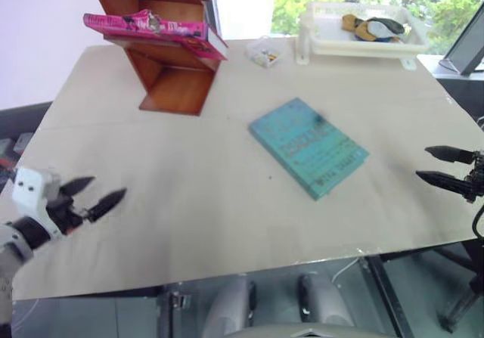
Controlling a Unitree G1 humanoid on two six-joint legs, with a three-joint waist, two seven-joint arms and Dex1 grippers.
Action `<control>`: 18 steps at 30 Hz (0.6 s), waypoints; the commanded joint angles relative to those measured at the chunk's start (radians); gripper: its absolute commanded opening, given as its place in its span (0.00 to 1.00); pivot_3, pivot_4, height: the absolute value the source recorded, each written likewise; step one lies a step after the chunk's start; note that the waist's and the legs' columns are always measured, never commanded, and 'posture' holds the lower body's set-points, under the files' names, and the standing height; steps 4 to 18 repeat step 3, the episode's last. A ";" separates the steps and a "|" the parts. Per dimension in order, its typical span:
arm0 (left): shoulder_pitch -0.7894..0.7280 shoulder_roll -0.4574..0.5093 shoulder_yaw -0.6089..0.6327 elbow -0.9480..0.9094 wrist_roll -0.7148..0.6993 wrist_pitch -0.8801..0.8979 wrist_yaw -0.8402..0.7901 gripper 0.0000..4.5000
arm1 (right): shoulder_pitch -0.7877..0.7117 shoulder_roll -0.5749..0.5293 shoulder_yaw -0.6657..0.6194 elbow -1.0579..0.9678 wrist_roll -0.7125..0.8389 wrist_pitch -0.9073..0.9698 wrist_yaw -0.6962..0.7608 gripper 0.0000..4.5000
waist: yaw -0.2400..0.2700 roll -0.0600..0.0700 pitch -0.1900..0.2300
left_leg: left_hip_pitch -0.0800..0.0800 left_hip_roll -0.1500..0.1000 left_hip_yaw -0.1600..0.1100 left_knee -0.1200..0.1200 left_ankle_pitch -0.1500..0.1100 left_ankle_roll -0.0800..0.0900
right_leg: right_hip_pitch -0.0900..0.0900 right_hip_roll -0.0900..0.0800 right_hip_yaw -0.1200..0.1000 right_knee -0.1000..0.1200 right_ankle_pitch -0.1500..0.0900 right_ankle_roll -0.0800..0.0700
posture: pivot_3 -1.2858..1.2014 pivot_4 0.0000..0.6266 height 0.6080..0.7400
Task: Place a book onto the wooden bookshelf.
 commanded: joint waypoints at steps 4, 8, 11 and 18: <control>0.010 -0.021 0.009 -0.150 -0.058 0.028 0.014 0.99 | -0.003 0.004 -0.030 0.004 0.002 -0.033 -0.014 1.00 | 0.005 0.001 -0.001 | 0.000 0.000 0.000 0.000 0.000 0.000 | 0.000 0.000 0.000 0.000 -0.001 -0.002 | 0.52 0.24 1.00; 0.010 -0.021 0.009 -0.150 -0.058 0.028 0.014 0.99 | -0.003 0.004 -0.030 0.004 0.002 -0.033 -0.014 1.00 | 0.005 0.001 -0.001 | 0.000 0.000 0.000 0.000 0.000 0.000 | 0.000 0.000 0.000 0.000 -0.001 -0.002 | 0.52 0.24 1.00; 0.010 -0.021 0.009 -0.150 -0.058 0.028 0.014 0.99 | -0.003 0.004 -0.030 0.004 0.002 -0.033 -0.014 1.00 | 0.005 0.001 -0.001 | 0.000 0.000 0.000 0.000 0.000 0.000 | 0.000 0.000 0.000 0.000 -0.001 -0.002 | 0.52 0.24 1.00; 0.010 -0.021 0.009 -0.150 -0.058 0.028 0.014 0.99 | -0.003 0.004 -0.030 0.004 0.002 -0.033 -0.014 1.00 | 0.005 0.001 -0.001 | 0.000 0.000 0.000 0.000 0.000 0.000 | 0.000 0.000 0.000 0.000 -0.001 -0.002 | 0.52 0.24 1.00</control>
